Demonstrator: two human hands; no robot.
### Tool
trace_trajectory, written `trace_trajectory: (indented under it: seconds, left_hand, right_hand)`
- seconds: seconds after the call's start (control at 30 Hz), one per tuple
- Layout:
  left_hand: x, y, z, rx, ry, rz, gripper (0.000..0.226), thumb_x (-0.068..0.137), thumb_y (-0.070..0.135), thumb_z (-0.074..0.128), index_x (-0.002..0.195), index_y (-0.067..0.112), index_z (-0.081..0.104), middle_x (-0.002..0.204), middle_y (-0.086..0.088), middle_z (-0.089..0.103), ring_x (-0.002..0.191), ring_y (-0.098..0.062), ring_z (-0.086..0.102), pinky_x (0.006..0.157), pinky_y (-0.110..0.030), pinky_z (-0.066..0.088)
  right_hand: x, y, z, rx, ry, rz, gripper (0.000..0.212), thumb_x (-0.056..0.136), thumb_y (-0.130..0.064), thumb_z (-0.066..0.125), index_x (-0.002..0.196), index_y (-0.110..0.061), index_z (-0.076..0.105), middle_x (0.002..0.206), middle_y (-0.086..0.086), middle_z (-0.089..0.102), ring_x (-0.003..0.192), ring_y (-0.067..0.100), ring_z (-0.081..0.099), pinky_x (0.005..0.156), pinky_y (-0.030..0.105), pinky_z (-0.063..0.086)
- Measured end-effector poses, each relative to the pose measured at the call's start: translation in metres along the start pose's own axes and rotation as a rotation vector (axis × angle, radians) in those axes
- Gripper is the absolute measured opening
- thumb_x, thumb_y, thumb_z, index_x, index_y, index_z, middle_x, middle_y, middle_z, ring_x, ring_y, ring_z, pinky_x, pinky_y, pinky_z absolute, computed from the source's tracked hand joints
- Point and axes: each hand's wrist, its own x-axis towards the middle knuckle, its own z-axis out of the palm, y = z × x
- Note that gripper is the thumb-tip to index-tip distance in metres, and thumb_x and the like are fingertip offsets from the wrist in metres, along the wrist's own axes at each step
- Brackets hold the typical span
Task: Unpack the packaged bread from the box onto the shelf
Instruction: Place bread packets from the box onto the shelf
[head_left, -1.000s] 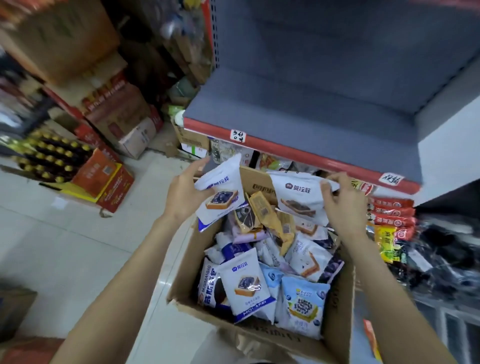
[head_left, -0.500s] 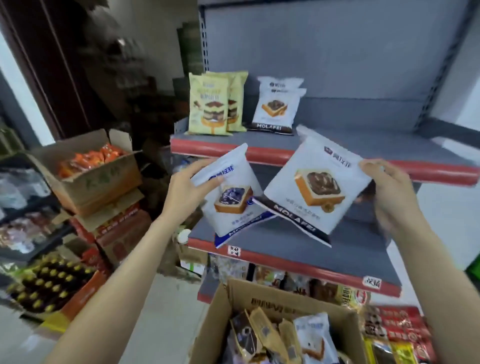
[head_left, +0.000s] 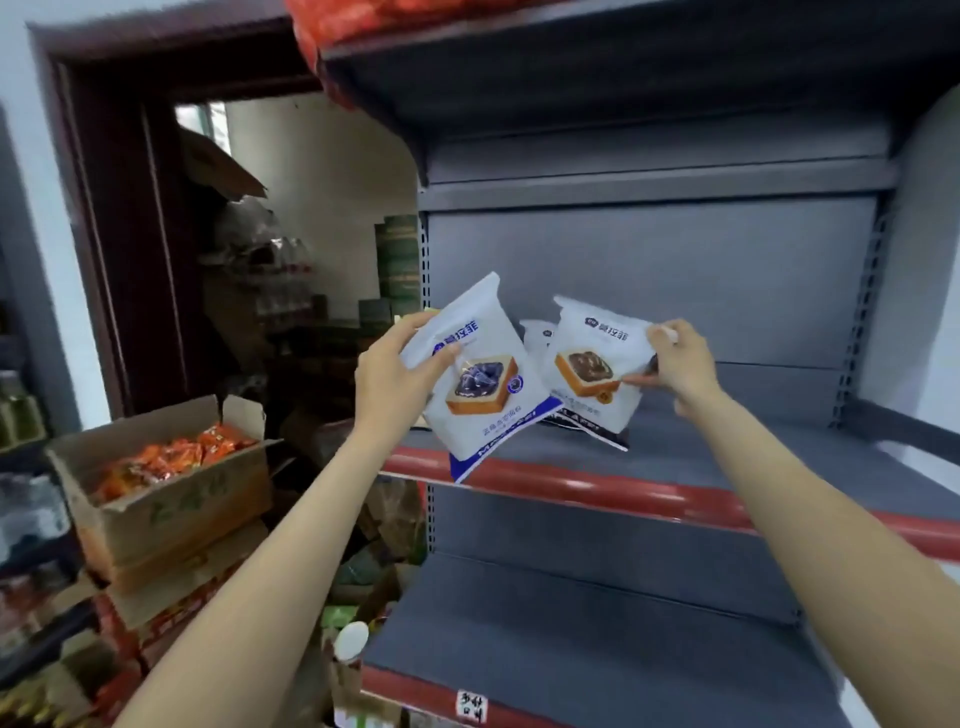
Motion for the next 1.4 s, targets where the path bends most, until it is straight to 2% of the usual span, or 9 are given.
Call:
trace_trajectory:
  seconds: [0.13, 0.23, 0.3, 0.53, 0.73, 0.9, 1.07, 1.27, 1.4]
  left_hand:
    - [0.033, -0.013, 0.021, 0.091, -0.049, 0.033, 0.029, 0.081, 0.032, 0.071, 0.109, 0.028, 0.066, 0.101, 0.014, 0.068, 0.094, -0.010, 0.063, 0.081, -0.043, 0.054]
    - [0.054, -0.029, 0.050, 0.160, -0.132, 0.032, 0.031, 0.082, 0.033, 0.071, 0.113, 0.027, 0.065, 0.106, 0.012, 0.068, 0.096, -0.012, 0.062, 0.076, -0.045, 0.055]
    - [0.066, -0.042, 0.073, 0.182, -0.198, 0.019, 0.036, 0.082, 0.032, 0.072, 0.117, 0.025, 0.065, 0.112, 0.009, 0.067, 0.101, -0.013, 0.061, 0.079, -0.043, 0.055]
    - [0.094, -0.088, 0.136, 0.589, -0.478, 0.023, 0.049, 0.080, 0.053, 0.066, 0.123, 0.030, 0.061, 0.124, 0.005, 0.063, 0.109, -0.018, 0.058, 0.083, -0.026, 0.038]
    - [0.077, -0.087, 0.139, 0.561, -0.265, 0.276, 0.035, 0.080, 0.043, 0.058, 0.112, 0.028, 0.064, 0.116, 0.007, 0.064, 0.109, -0.020, 0.056, 0.096, -0.036, 0.040]
    - [0.022, -0.053, 0.110, 0.444, -0.190, 0.271, 0.026, 0.090, 0.033, 0.056, 0.113, 0.026, 0.064, 0.105, 0.009, 0.067, 0.101, -0.016, 0.058, 0.078, -0.028, 0.040]
    - [-0.066, -0.026, 0.063, 0.319, -0.208, 0.098, 0.024, 0.088, 0.043, 0.047, 0.095, 0.031, 0.067, 0.076, 0.016, 0.068, 0.076, -0.007, 0.065, 0.069, -0.030, 0.049]
    - [-0.183, -0.052, 0.016, 0.550, -0.522, -0.103, 0.021, 0.084, 0.042, 0.050, 0.092, 0.033, 0.068, 0.068, 0.018, 0.061, 0.072, -0.005, 0.065, 0.067, -0.027, 0.051]
    - [-0.260, -0.088, 0.004, 0.624, -0.863, -0.324, 0.019, 0.087, 0.032, 0.058, 0.104, 0.029, 0.067, 0.091, 0.009, 0.070, 0.088, -0.013, 0.066, 0.074, -0.028, 0.049]
  right_hand:
    - [0.038, 0.029, 0.033, -0.144, -0.053, 0.069, 0.015, 0.094, -0.024, 0.048, 0.081, -0.017, 0.048, 0.099, 0.010, 0.050, 0.081, 0.034, 0.064, 0.072, 0.047, 0.058]
    - [0.060, 0.043, 0.047, -0.088, -0.032, 0.164, 0.017, 0.095, -0.020, 0.046, 0.101, -0.006, 0.052, 0.096, 0.007, 0.046, 0.071, 0.029, 0.063, 0.052, 0.034, 0.058]
    - [0.067, 0.050, 0.048, 0.055, -0.091, 0.254, 0.037, 0.095, -0.020, 0.049, 0.128, -0.003, 0.043, 0.098, 0.005, 0.045, 0.068, 0.020, 0.058, 0.058, 0.033, 0.059]
    - [0.026, 0.054, 0.024, 0.149, -0.161, 0.267, 0.051, 0.099, -0.023, 0.045, 0.145, -0.015, 0.026, 0.148, 0.001, 0.030, 0.128, 0.030, 0.038, 0.083, 0.042, 0.052]
    - [-0.014, 0.061, -0.002, -0.141, -0.136, 0.002, 0.031, 0.095, -0.011, 0.051, 0.124, -0.022, 0.052, 0.137, 0.002, 0.050, 0.109, 0.012, 0.052, 0.093, 0.032, 0.048]
    - [-0.070, 0.045, -0.008, -0.252, -0.174, -0.253, 0.029, 0.092, -0.002, 0.051, 0.116, -0.017, 0.058, 0.109, -0.005, 0.064, 0.092, -0.010, 0.056, 0.080, -0.001, 0.036]
    - [-0.149, 0.058, -0.019, -0.355, -0.153, -0.416, 0.022, 0.093, -0.011, 0.052, 0.109, -0.023, 0.061, 0.093, -0.013, 0.069, 0.087, 0.001, 0.064, 0.080, 0.017, 0.048]
    - [-0.256, 0.128, -0.040, -0.581, -0.309, -0.316, 0.017, 0.092, -0.023, 0.052, 0.104, -0.022, 0.063, 0.082, -0.012, 0.070, 0.073, 0.009, 0.067, 0.067, 0.037, 0.055]
    - [-0.315, 0.197, -0.057, -0.817, -0.541, -0.115, 0.016, 0.091, -0.024, 0.056, 0.104, -0.025, 0.064, 0.085, -0.004, 0.073, 0.074, 0.020, 0.068, 0.065, 0.038, 0.054]
